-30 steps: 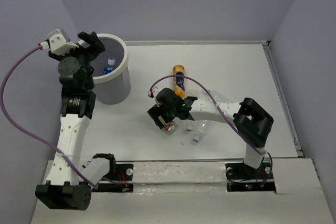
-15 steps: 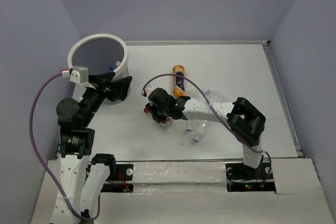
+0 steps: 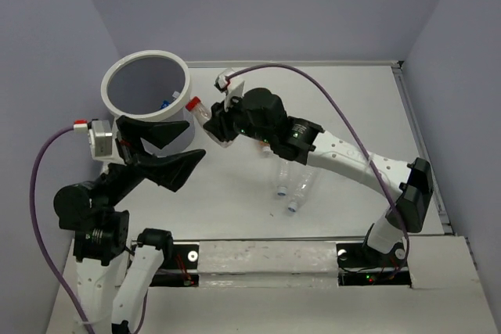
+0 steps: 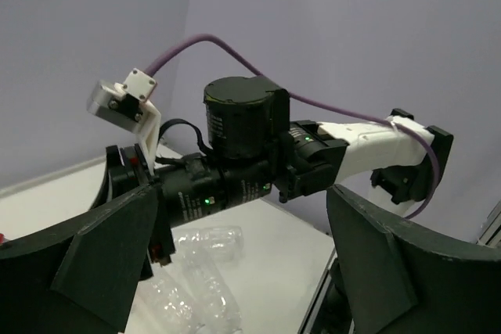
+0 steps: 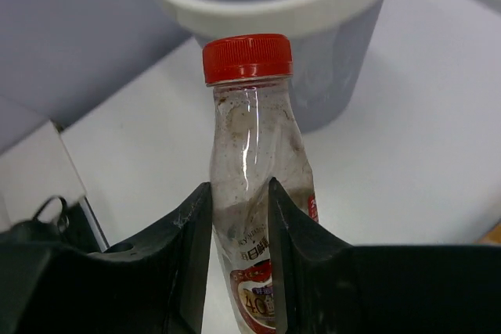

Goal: Put the plastic bottles in the bin

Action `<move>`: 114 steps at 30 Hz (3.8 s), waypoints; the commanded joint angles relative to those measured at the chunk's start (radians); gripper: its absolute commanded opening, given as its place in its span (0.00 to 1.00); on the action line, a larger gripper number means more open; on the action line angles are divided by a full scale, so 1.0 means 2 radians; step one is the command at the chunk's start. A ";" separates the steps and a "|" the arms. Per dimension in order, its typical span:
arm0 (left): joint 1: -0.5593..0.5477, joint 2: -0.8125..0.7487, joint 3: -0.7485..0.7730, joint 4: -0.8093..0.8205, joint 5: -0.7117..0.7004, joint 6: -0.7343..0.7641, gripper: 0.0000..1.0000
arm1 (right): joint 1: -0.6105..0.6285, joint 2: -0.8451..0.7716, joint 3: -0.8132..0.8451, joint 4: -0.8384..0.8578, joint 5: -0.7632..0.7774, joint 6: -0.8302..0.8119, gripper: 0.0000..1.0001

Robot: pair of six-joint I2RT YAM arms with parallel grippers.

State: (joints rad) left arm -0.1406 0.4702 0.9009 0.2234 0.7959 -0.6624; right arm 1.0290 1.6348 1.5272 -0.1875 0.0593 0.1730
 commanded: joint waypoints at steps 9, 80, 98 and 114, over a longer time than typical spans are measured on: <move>-0.045 -0.027 0.092 -0.076 -0.064 0.055 0.99 | -0.024 0.259 0.409 0.176 -0.079 0.062 0.13; -0.217 0.905 0.464 -0.155 -0.522 0.175 0.83 | -0.208 -0.158 -0.366 0.095 0.037 0.145 0.77; -0.207 0.641 0.328 -0.076 -0.472 0.158 0.54 | -0.208 0.005 -0.289 0.111 0.102 0.166 0.77; -0.039 0.373 0.294 -0.155 -0.539 0.197 0.55 | -0.208 0.057 -0.221 0.136 0.068 0.187 0.54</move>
State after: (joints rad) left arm -0.3798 1.2846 1.5612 -0.0528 -0.2291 -0.2867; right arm 0.6155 1.7889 1.0542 0.0246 0.2226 0.5205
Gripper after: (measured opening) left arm 0.658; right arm 0.668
